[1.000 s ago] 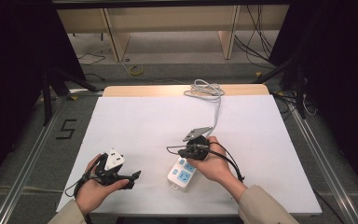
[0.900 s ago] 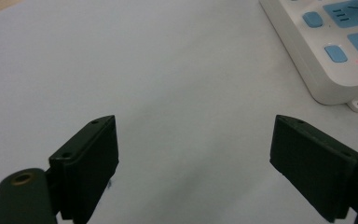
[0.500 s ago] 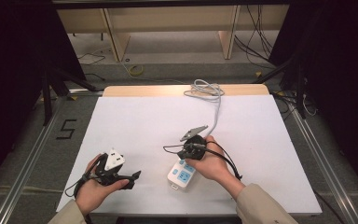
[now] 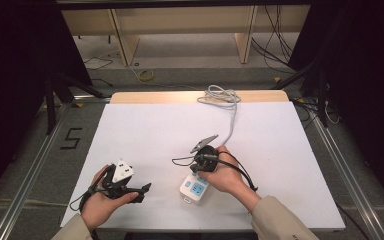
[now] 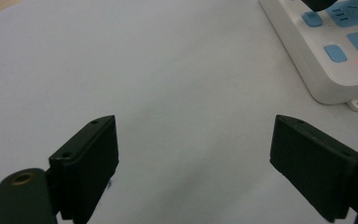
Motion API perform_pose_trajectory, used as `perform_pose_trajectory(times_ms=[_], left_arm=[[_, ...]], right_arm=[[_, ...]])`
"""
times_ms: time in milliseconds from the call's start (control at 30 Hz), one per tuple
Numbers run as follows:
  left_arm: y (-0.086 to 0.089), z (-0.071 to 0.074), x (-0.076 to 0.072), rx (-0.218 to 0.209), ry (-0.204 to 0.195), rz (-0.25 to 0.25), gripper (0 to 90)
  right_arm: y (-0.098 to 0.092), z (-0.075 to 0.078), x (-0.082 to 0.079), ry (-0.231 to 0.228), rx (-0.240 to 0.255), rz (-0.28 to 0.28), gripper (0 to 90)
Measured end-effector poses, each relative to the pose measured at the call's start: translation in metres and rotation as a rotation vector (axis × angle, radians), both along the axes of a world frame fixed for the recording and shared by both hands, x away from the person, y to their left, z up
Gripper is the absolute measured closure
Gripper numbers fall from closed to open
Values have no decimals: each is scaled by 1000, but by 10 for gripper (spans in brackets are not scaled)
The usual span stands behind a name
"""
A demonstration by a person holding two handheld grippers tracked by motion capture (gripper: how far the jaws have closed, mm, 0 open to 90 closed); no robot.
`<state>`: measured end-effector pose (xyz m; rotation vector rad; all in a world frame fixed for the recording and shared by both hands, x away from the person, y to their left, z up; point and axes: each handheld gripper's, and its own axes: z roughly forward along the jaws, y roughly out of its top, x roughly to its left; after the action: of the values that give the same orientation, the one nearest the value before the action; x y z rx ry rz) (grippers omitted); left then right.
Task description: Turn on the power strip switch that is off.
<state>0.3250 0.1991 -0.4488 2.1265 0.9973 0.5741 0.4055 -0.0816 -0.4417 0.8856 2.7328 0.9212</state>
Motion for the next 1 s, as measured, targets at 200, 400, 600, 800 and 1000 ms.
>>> perform_pose_trajectory(times_ms=[200,400,600,800,1000], left_arm=[[0,0,0,4,1,-3,148],[0,0,0,3,2,-4,148],[0,0,0,5,2,-6,148],[0,0,0,5,1,-5,148],[0,0,0,4,3,-4,148]], right_arm=[[1,0,0,4,-21,2,900],[2,-1,1,8,-34,9,900],[3,-2,1,12,-48,13,900],[4,-2,0,15,-59,10,900],[5,-2,0,23,-61,2,900]])
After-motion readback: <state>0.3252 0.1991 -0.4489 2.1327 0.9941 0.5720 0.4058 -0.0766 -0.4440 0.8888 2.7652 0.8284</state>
